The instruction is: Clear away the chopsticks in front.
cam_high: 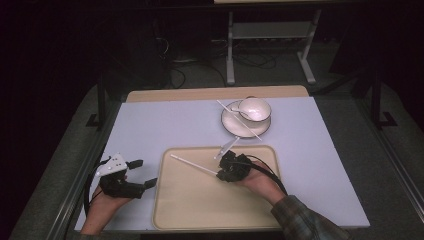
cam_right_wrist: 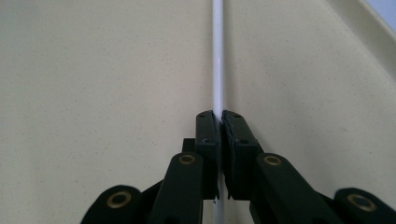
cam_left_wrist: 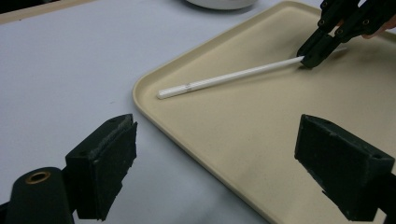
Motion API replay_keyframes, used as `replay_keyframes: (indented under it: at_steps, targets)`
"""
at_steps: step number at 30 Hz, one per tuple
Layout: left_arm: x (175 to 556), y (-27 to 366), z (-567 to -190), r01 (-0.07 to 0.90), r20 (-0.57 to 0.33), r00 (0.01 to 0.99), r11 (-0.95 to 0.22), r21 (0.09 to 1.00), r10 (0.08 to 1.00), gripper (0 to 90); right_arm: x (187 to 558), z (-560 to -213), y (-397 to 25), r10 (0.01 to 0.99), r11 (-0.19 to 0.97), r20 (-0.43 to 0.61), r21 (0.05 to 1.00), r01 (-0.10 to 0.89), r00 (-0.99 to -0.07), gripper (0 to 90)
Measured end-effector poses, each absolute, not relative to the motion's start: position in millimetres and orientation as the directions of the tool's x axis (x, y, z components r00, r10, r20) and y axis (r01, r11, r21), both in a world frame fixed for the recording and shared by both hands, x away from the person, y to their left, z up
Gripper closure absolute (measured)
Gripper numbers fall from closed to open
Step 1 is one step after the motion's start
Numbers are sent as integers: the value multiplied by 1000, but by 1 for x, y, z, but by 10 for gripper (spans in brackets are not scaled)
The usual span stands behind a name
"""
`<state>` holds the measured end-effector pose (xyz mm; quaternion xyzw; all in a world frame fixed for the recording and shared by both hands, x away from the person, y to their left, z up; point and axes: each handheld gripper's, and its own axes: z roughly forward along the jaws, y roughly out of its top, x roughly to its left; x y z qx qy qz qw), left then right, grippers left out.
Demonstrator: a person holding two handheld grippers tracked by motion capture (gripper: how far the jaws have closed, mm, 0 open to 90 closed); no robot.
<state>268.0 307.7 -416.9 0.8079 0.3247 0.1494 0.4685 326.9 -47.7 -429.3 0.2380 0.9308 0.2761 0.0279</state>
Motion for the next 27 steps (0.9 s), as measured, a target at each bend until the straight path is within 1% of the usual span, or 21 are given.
replay_keyframes:
  at_steps: [6,9,10,14,20,27]
  targets:
    - [268,307,-417,386,-63,743,-349,854,666,121,326,-426,-52,461,718,89,548,430,-883,805]
    - [268,306,-417,384,-60,745,-354,853,664,122,327,-424,-55,466,708,96,556,436,-879,804]
    - [268,306,-417,384,-59,746,-356,852,663,123,327,-424,-56,467,706,96,558,436,-879,809]
    - [268,305,-417,386,-59,745,-358,850,664,125,327,-422,-63,474,698,102,561,444,-875,892]
    - [269,306,-417,390,-60,742,-358,849,667,125,327,-425,-78,485,702,108,544,460,-868,893]
    - [269,305,-418,390,-59,744,-361,847,666,125,319,-431,-81,462,714,135,529,458,-876,894]
